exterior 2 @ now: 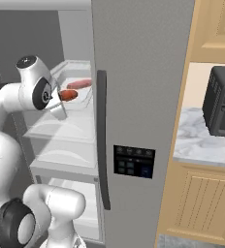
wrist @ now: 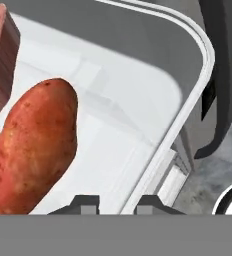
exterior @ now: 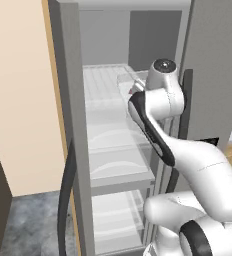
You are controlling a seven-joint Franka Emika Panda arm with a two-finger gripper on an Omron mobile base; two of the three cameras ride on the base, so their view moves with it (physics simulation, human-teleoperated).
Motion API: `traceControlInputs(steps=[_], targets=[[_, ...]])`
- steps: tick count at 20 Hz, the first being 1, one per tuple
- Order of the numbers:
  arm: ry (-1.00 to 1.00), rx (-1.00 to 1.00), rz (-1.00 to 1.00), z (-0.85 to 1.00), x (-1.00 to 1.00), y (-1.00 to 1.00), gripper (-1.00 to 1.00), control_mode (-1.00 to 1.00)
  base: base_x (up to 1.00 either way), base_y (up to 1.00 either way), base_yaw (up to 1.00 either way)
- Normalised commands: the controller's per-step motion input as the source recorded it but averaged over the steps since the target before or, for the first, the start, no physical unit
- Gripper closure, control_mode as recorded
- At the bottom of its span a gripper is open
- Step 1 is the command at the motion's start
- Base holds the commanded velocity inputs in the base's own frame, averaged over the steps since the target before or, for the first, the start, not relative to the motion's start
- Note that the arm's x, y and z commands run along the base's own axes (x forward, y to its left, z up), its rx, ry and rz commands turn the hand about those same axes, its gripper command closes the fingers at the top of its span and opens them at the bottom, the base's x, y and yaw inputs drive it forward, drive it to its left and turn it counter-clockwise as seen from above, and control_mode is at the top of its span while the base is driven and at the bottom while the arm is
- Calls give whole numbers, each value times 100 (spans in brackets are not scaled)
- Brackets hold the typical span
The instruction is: Place the tupperware containing the steak and sweet potato meal in the microwave. Close the microwave door and press the start button to reheat the meal.
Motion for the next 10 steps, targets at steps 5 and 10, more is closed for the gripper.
traceControlInputs(steps=[5, 10], targets=[[0, -3, 25, 0, -100, -22, 100, -100, 0, 0, 0], [0, -6, 30, 1, -100, 0, 100, -100, 0, 0, 0]])
